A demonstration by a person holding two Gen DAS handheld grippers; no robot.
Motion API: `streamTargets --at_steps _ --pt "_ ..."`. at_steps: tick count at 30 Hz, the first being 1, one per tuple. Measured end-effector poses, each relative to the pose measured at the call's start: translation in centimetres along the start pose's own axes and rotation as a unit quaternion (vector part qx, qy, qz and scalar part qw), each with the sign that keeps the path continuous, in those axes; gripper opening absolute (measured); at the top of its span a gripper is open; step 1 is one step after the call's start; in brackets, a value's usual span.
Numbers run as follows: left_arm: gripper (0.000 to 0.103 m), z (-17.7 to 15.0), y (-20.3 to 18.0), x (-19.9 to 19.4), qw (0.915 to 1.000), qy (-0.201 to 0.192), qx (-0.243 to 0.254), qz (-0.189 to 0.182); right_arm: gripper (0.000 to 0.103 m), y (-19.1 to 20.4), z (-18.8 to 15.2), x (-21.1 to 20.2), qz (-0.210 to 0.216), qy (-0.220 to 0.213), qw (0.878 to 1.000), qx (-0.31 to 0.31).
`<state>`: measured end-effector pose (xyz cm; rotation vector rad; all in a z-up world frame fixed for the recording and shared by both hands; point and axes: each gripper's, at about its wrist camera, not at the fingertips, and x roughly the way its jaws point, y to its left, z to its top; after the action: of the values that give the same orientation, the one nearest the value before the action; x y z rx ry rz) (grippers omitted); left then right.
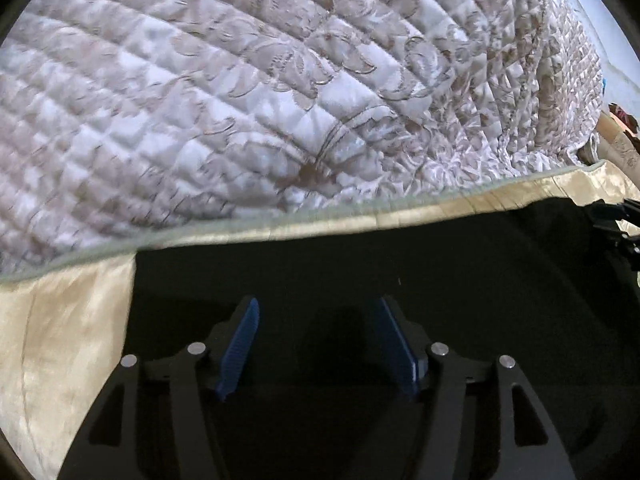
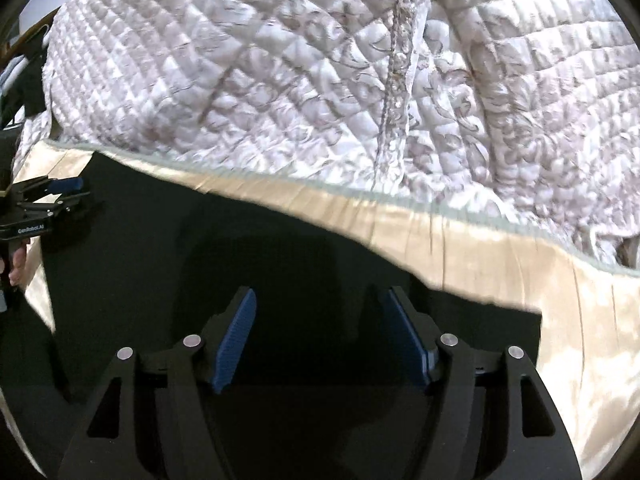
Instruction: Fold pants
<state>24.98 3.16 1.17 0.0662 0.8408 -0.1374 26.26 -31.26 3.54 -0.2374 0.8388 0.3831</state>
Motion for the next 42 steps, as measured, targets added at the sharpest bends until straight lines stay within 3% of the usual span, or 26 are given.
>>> streamTargets --at_steps 5,7,11,12,13,14,15,16,17,22,31,36,42 --pt "0.07 1.2 -0.3 3.0 0.9996 0.009 0.025 -0.014 0.067 -1.4 1.5 3.0 0.03 0.013 0.999 -0.003" --pt "0.076 1.3 -0.5 3.7 0.9992 0.017 0.031 -0.017 0.067 -1.5 1.6 3.8 0.035 0.018 0.999 -0.006" --pt "0.078 1.6 -1.6 4.3 0.9979 0.027 0.058 -0.008 0.067 -1.6 2.1 4.5 0.041 0.023 0.999 -0.015" --pt "0.072 1.6 -1.9 4.4 0.9974 0.029 0.066 -0.005 0.067 -1.6 2.3 4.6 0.041 0.027 0.999 -0.012" --pt "0.059 1.5 -2.3 4.4 0.9967 0.03 0.075 -0.009 0.06 -1.4 2.4 4.7 0.039 0.031 0.999 -0.014" --pt "0.054 1.5 -2.7 4.3 0.9962 0.03 0.081 -0.015 0.039 -1.0 2.6 4.7 0.042 0.029 0.998 -0.022" --pt "0.039 1.3 -3.1 4.1 0.9956 0.028 0.088 -0.014 0.032 -0.7 2.7 4.6 0.038 0.027 0.999 -0.028" --pt "0.015 1.3 -3.4 4.0 0.9951 0.025 0.095 -0.012 0.018 -0.1 2.7 4.3 0.024 0.024 0.999 -0.039" --pt "0.006 1.3 -3.7 4.0 0.9945 0.025 0.101 -0.008 0.012 0.2 2.7 4.1 0.023 0.023 0.998 -0.045" --pt "0.004 1.6 -3.8 2.5 0.996 0.001 0.089 0.008 0.01 1.1 2.6 2.5 0.003 0.007 0.998 -0.055" --pt "0.004 0.5 -2.9 -8.0 0.9958 -0.087 0.027 -0.01 0.009 2.2 1.3 -6.9 0.023 -0.07 0.997 -0.035" --pt "0.004 -3.6 -2.8 -14.4 0.9935 -0.11 -0.006 -0.03 0.009 4.3 -3.0 -14.0 0.037 -0.101 0.994 -0.01" --pt "0.004 -10.6 -4.1 -18.1 0.993 -0.089 -0.043 -0.064 0.009 7.7 -11.4 -17.0 0.042 -0.061 0.996 0.052"
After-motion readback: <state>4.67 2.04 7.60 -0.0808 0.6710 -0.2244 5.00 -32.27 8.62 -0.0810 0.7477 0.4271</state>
